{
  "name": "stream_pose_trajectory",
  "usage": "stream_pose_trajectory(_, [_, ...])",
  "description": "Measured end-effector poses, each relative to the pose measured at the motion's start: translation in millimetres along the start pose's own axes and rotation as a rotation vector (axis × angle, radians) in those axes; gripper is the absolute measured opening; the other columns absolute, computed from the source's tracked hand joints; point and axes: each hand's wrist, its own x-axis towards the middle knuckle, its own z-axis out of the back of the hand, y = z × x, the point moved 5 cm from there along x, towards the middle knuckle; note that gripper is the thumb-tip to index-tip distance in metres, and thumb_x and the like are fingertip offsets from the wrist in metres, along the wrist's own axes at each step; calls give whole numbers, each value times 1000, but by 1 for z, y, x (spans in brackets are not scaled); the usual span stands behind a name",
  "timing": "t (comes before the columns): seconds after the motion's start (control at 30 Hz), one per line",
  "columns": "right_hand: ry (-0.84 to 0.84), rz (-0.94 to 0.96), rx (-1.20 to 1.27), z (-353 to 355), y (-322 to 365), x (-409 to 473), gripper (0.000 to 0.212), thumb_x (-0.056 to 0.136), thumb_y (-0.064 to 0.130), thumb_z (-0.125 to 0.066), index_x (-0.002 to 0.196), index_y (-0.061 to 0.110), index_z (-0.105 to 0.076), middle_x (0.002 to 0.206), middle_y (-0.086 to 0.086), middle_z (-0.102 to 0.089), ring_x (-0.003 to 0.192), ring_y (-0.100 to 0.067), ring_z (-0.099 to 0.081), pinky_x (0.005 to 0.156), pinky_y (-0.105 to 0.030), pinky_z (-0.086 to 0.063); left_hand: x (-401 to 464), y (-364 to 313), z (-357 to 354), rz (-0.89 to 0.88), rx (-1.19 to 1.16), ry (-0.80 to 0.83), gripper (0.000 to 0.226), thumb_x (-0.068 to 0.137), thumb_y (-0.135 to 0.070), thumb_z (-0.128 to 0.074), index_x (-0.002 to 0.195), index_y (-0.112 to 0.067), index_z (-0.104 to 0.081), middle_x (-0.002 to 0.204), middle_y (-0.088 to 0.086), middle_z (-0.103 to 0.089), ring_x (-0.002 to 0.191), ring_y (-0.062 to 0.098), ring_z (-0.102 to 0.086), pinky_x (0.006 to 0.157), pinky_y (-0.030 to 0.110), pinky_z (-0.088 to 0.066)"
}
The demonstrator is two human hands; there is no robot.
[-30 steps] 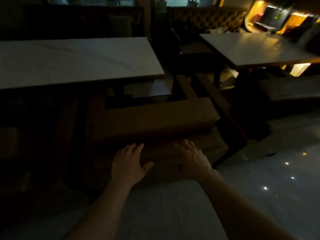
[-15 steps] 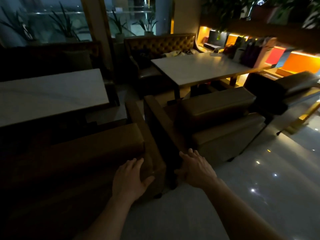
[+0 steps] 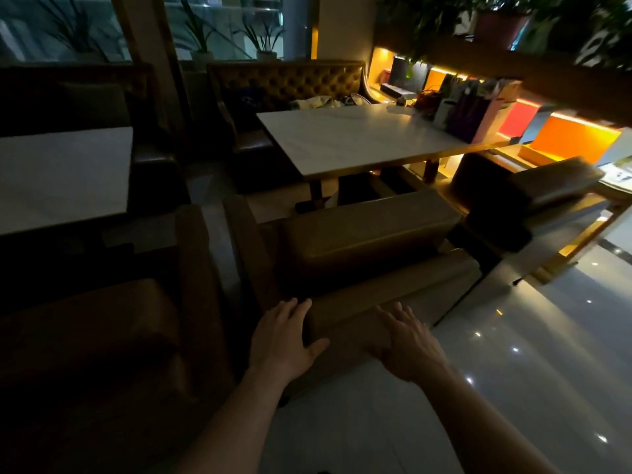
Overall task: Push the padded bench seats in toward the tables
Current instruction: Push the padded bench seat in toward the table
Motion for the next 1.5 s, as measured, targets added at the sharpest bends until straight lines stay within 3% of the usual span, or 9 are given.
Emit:
stream_pose_trajectory(0.4, [130, 29, 16, 10, -153, 159, 92, 88, 66, -57, 159, 30, -11, 168, -13, -7, 154, -33, -3, 123, -51, -16, 163, -85, -87, 83, 0, 97, 95, 78, -76, -55, 153, -38, -12, 163, -5, -15, 149, 20, -12, 119, 44, -16])
stream_pose_trajectory(0.57, [184, 126, -48, -2, -201, 217, 98, 86, 66, -62, 159, 32, -6, 168, -11, -2, 154, -33, 0, 124, -52, -14, 195, -97, -116, 185, 46, 89, 100, 74, -77, -59, 153, -39, -11, 163, -4, -15, 149, 21, -13, 119, 45, -17])
stream_pose_trajectory(0.87, [286, 291, -157, -38, -240, 291, 120, 73, 78, -65, 155, 41, 14, 167, -9, 14, 151, -34, 20, 119, -66, 0, 220, -103, -155, 304, 97, 67, 115, 61, -84, -63, 154, -40, -10, 163, -4, -13, 149, 21, -9, 120, 43, -9])
stream_pose_trajectory(0.97, [323, 286, -157, -47, -248, 299, 118, 75, 72, -68, 155, 41, 14, 167, -7, 13, 152, -34, 19, 116, -72, -4, 224, -102, -167, 302, 125, 86, 119, 59, -85, -63, 154, -39, -8, 164, -4, -11, 149, 20, -7, 121, 42, -3])
stream_pose_trajectory(1.1, [271, 285, -101, -49, -252, 304, 105, 80, 67, -66, 158, 40, -1, 169, -3, 2, 154, -32, 10, 115, -74, -12, 226, -101, -181, 293, 142, 121, 120, 59, -86, -61, 154, -39, -6, 164, -5, -11, 149, 18, -8, 121, 39, 1])
stream_pose_trajectory(1.17, [256, 293, -96, -50, -251, 302, 102, 82, 68, -64, 157, 40, -2, 169, -3, 1, 154, -32, 9, 115, -73, -11, 223, -99, -185, 302, 126, 112, 115, 63, -81, -64, 154, -38, -9, 163, -5, -14, 149, 18, -11, 121, 38, -2])
stream_pose_trajectory(1.33, [234, 297, -140, -55, -251, 299, 101, 84, 71, -57, 157, 39, 5, 168, -3, 7, 153, -32, 13, 116, -73, -9, 224, -93, -181, 276, 122, 21, 96, 70, -67, -70, 150, -39, -24, 151, -9, -33, 135, 19, -30, 112, 38, -29])
stream_pose_trajectory(1.5, [263, 270, -171, -59, -247, 300, 112, 76, 77, -61, 157, 37, 5, 168, -5, 7, 152, -35, 14, 115, -72, -6, 222, -89, -184, 234, 140, -61, 92, 73, -68, -67, 149, -36, -28, 148, -9, -37, 134, 18, -33, 113, 36, -28])
